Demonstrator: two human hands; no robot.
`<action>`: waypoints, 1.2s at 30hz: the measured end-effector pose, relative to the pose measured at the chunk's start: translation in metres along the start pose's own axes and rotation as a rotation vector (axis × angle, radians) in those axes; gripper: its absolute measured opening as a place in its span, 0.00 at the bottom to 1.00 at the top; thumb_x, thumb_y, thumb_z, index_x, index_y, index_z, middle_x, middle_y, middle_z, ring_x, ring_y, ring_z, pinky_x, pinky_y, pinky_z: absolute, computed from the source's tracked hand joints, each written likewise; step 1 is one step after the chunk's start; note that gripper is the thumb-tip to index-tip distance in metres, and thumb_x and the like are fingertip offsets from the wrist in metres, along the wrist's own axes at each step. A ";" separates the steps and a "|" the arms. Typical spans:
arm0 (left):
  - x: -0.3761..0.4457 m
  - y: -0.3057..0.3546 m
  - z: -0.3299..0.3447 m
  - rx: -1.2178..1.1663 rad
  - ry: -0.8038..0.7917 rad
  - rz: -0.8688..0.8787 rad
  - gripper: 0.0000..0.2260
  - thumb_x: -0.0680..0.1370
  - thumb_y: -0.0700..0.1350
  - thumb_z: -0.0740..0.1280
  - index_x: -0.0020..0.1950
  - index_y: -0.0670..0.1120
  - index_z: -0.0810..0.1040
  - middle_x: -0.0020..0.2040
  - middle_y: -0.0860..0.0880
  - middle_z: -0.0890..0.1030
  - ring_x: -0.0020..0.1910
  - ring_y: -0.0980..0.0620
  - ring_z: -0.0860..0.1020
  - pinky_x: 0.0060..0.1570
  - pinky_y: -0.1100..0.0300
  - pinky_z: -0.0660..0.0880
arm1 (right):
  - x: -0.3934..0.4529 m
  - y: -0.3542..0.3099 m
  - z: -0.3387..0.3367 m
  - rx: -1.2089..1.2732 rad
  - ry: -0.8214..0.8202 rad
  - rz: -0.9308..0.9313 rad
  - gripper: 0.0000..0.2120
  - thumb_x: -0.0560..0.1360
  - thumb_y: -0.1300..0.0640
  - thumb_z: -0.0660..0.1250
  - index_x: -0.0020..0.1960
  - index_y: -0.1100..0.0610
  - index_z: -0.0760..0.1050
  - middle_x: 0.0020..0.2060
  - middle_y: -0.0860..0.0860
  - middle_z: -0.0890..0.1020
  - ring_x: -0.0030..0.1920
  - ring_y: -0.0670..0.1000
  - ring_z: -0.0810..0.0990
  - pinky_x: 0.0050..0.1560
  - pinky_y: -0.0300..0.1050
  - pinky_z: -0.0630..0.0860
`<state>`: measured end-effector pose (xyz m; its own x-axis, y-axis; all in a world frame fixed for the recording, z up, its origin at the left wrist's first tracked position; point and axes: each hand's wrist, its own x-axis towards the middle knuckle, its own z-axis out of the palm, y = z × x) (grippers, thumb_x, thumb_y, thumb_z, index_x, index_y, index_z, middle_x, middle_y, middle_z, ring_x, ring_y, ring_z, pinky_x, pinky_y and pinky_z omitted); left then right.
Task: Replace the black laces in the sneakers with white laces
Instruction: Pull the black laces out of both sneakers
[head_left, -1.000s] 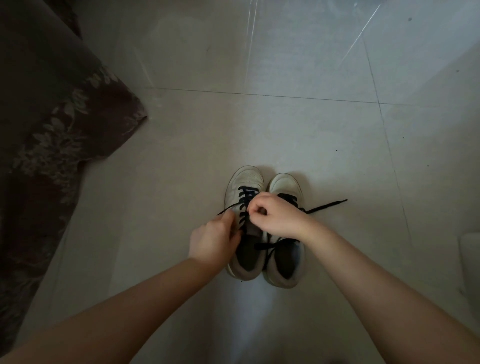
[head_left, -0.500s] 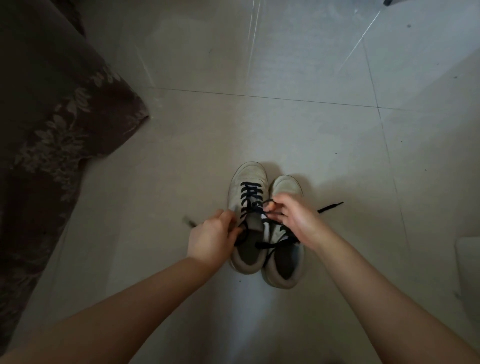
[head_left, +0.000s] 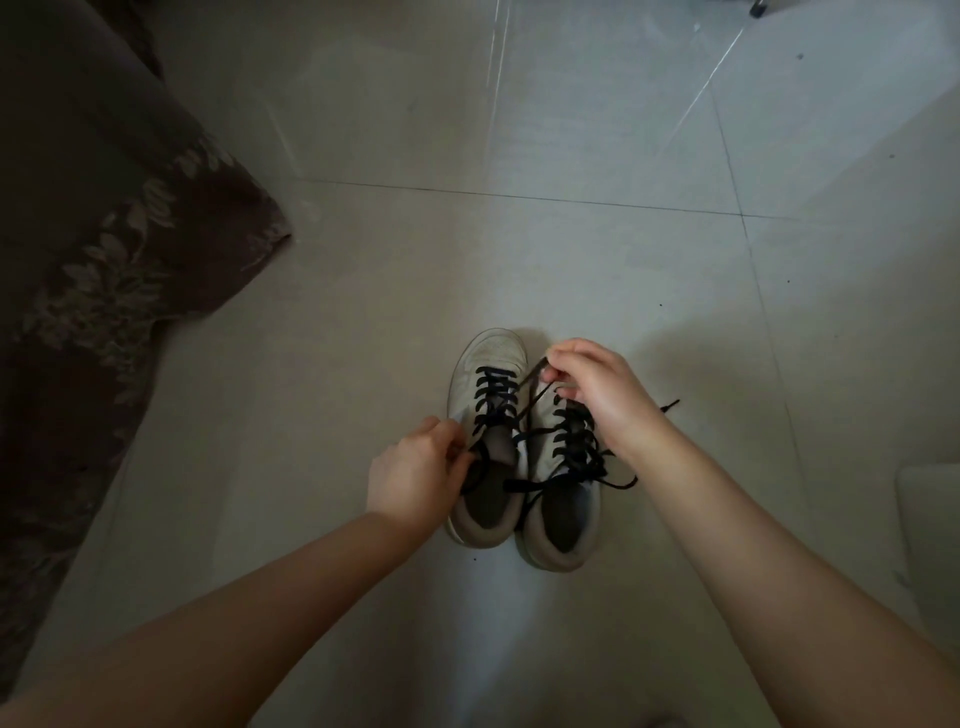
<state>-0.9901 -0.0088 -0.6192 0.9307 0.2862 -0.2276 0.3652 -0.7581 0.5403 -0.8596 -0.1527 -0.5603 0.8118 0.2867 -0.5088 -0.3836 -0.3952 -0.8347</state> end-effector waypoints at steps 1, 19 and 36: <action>-0.001 0.001 0.000 0.013 -0.001 0.002 0.06 0.76 0.51 0.66 0.49 0.50 0.77 0.47 0.53 0.78 0.42 0.47 0.79 0.38 0.56 0.73 | 0.001 0.002 0.001 -0.233 0.046 -0.054 0.05 0.78 0.60 0.61 0.47 0.56 0.76 0.41 0.48 0.79 0.46 0.51 0.76 0.49 0.43 0.70; -0.002 0.012 -0.003 0.099 -0.046 0.008 0.08 0.77 0.50 0.62 0.51 0.47 0.75 0.51 0.51 0.77 0.49 0.45 0.78 0.41 0.55 0.72 | 0.009 0.030 0.030 -1.261 0.109 -0.834 0.12 0.58 0.67 0.75 0.37 0.55 0.77 0.35 0.49 0.76 0.40 0.55 0.76 0.44 0.46 0.59; -0.004 0.010 -0.002 0.137 -0.061 0.027 0.09 0.78 0.52 0.60 0.51 0.48 0.74 0.52 0.51 0.77 0.50 0.46 0.78 0.41 0.54 0.73 | 0.015 0.025 0.026 -1.068 0.055 -0.744 0.09 0.65 0.62 0.75 0.40 0.49 0.84 0.37 0.47 0.82 0.43 0.55 0.78 0.48 0.46 0.59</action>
<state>-0.9905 -0.0159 -0.6114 0.9357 0.2318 -0.2659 0.3307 -0.8389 0.4324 -0.8682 -0.1352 -0.5941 0.7036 0.7099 0.0308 0.6800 -0.6601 -0.3192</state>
